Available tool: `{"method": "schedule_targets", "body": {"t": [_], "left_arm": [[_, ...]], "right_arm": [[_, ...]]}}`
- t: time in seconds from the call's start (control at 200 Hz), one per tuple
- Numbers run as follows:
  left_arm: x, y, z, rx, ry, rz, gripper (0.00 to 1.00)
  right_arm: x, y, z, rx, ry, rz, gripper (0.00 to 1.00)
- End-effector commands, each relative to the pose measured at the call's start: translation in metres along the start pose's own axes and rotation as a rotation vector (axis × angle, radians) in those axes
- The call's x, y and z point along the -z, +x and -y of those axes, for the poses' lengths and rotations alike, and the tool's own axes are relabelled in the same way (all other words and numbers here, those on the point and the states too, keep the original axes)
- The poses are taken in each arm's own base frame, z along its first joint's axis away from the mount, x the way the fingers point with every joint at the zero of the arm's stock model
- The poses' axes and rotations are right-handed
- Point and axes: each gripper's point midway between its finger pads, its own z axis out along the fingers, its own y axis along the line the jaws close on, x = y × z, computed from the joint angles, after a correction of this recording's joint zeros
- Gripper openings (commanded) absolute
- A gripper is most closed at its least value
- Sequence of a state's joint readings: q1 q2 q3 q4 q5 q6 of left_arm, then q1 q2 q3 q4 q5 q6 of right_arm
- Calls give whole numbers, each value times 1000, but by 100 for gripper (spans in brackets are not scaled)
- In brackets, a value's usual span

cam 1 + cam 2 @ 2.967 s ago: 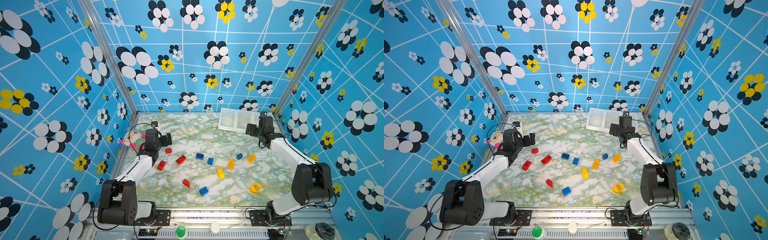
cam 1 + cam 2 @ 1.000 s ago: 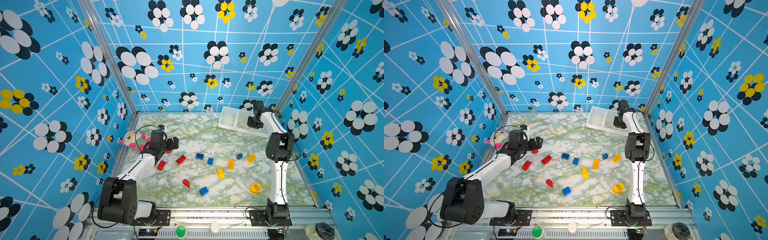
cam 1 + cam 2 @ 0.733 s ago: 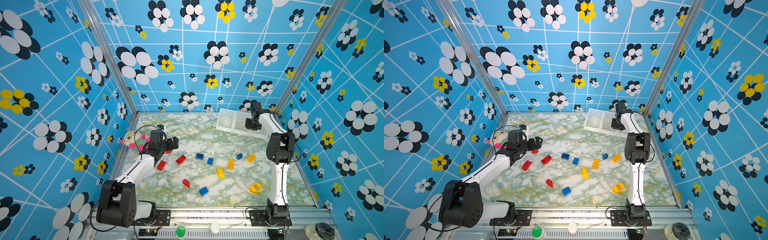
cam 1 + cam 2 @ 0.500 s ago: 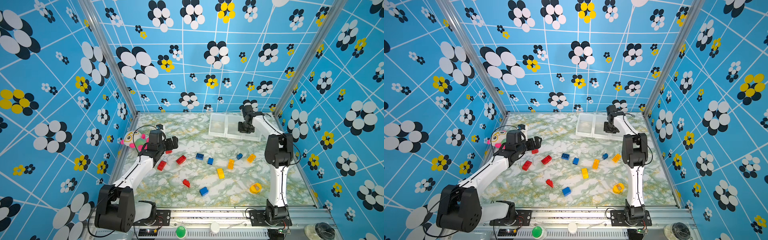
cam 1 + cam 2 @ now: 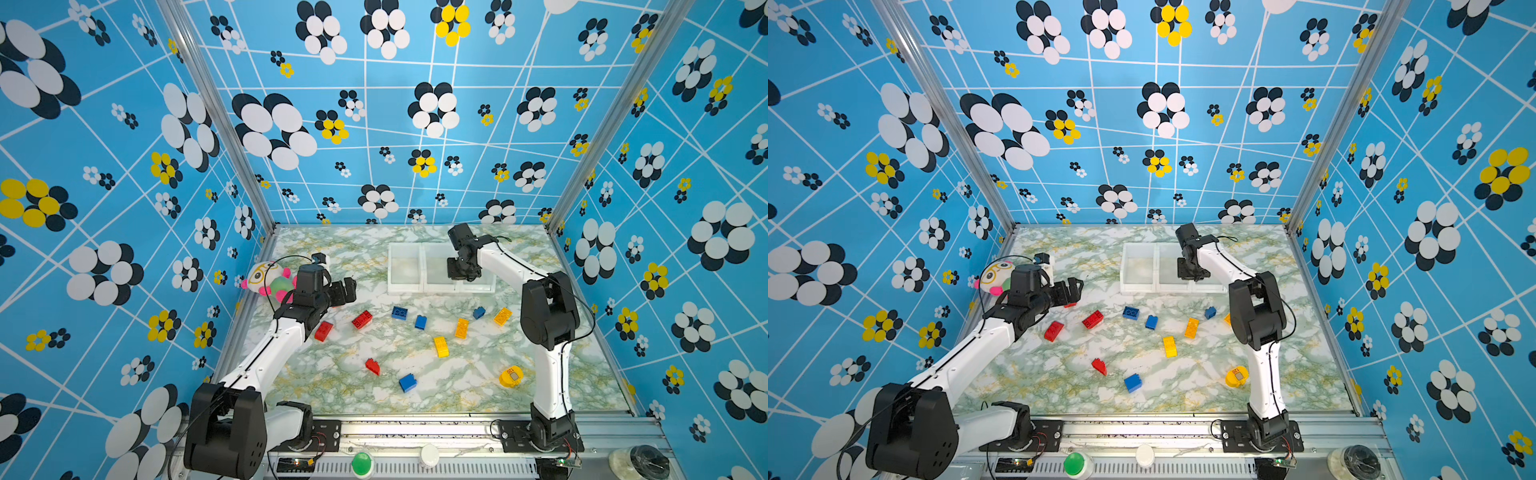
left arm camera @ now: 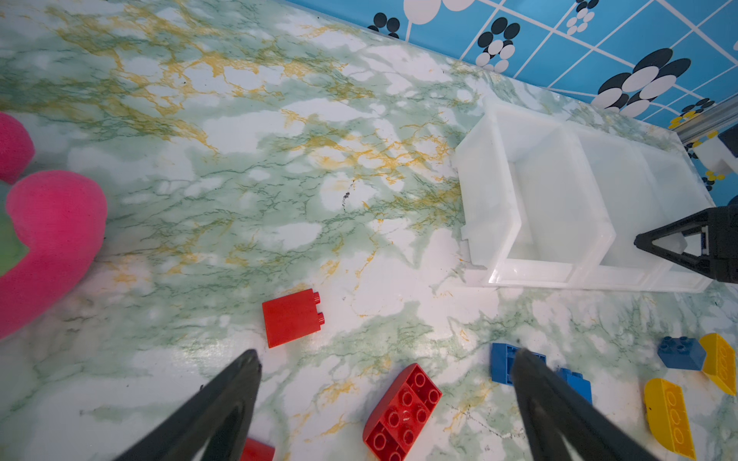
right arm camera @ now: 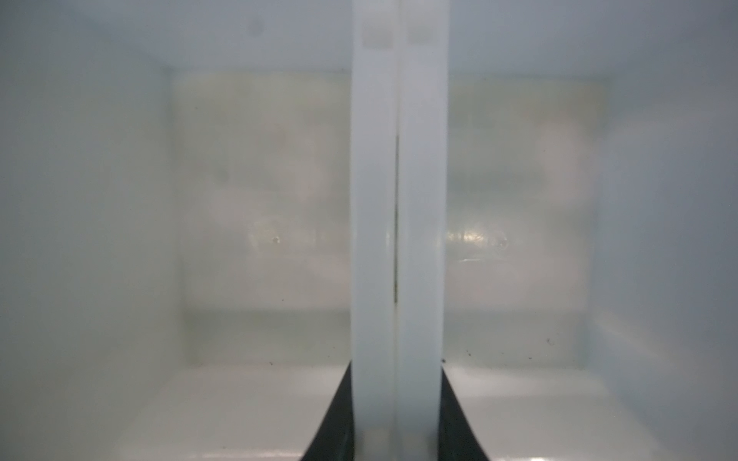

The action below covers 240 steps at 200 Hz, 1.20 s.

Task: Sort the legos into containers by color
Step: Move the container to the top-center of the table.

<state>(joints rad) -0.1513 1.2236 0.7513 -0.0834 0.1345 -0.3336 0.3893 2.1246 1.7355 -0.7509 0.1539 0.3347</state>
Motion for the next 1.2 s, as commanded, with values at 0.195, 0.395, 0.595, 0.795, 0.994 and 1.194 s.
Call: {"method": "schedule_targets", "body": {"t": [0.195, 0.395, 0.595, 0.795, 0.994, 1.194], "left_arm": [[5, 9, 1, 9, -2, -15, 99], [4, 10, 1, 9, -3, -16, 99], [4, 11, 3, 5, 3, -19, 99], [5, 12, 5, 3, 5, -20, 99], [6, 11, 6, 0, 7, -19, 99], [8, 10, 7, -5, 7, -16, 99]], "right_arm": [[11, 27, -34, -10, 44, -19, 0], [10, 38, -52, -19, 35, -16, 0], [11, 37, -61, -6, 33, -2, 1], [8, 37, -63, 25, 36, -4, 6], [4, 38, -67, 40, 17, -14, 15], [15, 30, -71, 42, -8, 19, 31]]}}
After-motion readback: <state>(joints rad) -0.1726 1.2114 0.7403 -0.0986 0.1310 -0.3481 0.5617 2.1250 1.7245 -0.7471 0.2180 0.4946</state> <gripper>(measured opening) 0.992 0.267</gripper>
